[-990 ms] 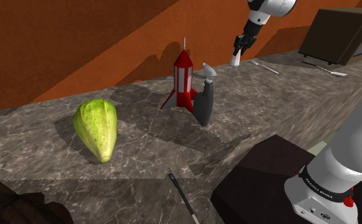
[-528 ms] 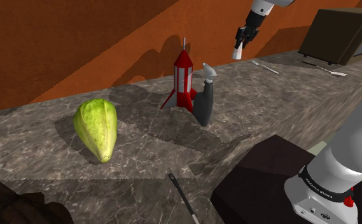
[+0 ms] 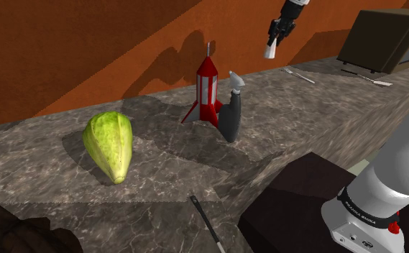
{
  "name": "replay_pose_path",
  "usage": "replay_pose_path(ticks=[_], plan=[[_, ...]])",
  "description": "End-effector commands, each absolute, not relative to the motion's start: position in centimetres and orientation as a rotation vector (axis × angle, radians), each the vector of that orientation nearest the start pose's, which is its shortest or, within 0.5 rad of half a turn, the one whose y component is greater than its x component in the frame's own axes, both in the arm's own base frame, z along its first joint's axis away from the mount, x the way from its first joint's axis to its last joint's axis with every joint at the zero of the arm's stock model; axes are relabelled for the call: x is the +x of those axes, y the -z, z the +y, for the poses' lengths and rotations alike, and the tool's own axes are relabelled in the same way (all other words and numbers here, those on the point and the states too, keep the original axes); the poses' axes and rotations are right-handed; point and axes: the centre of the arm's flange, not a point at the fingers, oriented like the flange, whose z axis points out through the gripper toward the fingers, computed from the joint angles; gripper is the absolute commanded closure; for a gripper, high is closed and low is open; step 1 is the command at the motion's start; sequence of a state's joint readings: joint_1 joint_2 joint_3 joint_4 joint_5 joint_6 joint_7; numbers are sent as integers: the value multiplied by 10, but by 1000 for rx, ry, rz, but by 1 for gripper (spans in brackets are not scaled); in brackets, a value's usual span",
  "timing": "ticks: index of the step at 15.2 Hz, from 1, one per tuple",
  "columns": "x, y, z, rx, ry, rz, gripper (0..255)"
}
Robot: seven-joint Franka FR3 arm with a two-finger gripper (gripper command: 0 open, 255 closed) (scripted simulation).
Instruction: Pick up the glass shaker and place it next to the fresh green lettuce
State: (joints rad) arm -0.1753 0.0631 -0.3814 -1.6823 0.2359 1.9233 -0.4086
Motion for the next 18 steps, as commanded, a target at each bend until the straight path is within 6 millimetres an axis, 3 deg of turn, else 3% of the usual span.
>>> replay_pose_path(ticks=[1, 4, 18], plan=[[521, -584, -298, -3004, 389, 311, 255], [521, -598, -298, -3004, 389, 311, 255], [544, -598, -115, -3004, 389, 311, 255]])
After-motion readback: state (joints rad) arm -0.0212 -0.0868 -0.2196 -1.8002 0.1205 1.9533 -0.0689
